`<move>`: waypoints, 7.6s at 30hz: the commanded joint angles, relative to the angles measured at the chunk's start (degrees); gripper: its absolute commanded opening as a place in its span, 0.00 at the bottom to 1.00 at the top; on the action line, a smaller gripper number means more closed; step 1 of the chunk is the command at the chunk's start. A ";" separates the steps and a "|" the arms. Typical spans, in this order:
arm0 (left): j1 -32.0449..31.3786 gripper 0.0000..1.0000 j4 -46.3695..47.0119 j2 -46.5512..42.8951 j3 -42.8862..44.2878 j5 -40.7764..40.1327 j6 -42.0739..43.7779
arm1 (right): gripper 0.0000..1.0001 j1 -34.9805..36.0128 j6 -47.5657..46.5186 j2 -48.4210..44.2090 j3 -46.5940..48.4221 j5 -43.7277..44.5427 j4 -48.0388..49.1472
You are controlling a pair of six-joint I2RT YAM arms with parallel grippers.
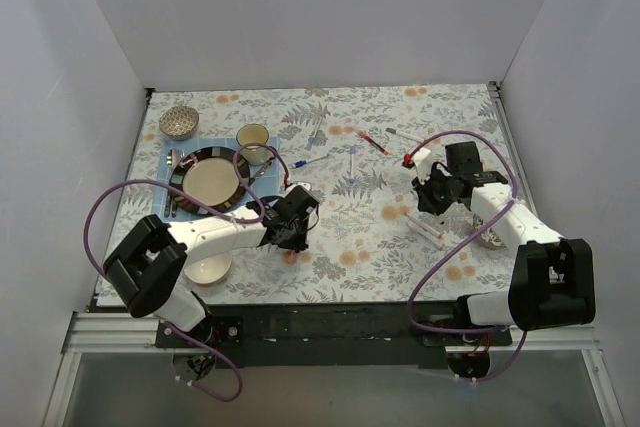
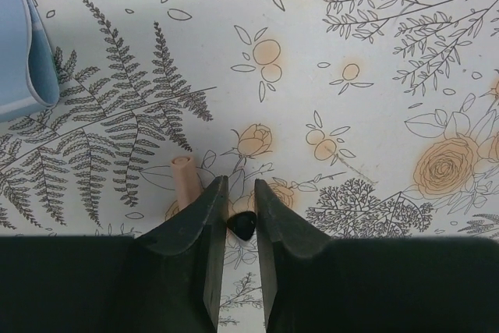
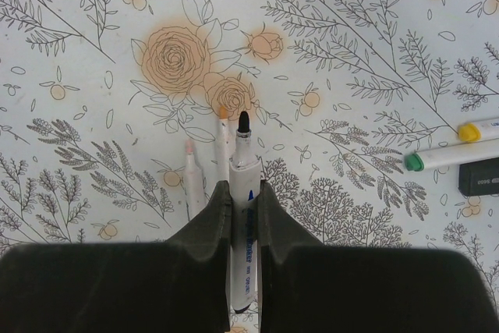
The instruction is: Open the pen caps
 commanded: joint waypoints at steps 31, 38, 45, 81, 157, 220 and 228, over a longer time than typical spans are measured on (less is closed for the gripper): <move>-1.43 0.92 2.02 -24.37 0.75 -11.60 6.89 | 0.27 -2.16 -2.32 8.83 0.70 3.07 -4.90; -1.43 0.98 0.17 -30.36 1.81 -12.48 12.60 | 0.39 -2.34 -2.41 9.36 0.88 2.71 -5.16; -1.34 0.98 1.58 -34.84 -2.15 -14.23 13.75 | 0.39 -4.18 -1.27 5.77 2.55 0.26 -4.03; 4.19 0.98 5.62 -47.76 -6.99 -8.61 17.35 | 0.63 -18.60 33.54 33.62 32.87 18.01 -2.70; -1.69 0.72 53.80 3.99 2.66 4.67 -20.17 | 0.01 0.21 0.14 5.23 11.25 -40.27 -9.12; 4.70 0.00 99.38 0.14 -8.30 24.07 4.27 | 0.01 7.15 -20.08 13.93 12.83 -63.73 -27.22; 18.33 0.00 100.64 -3.37 2.05 32.34 2.49 | 0.01 10.49 -24.73 16.74 13.80 -62.15 -31.09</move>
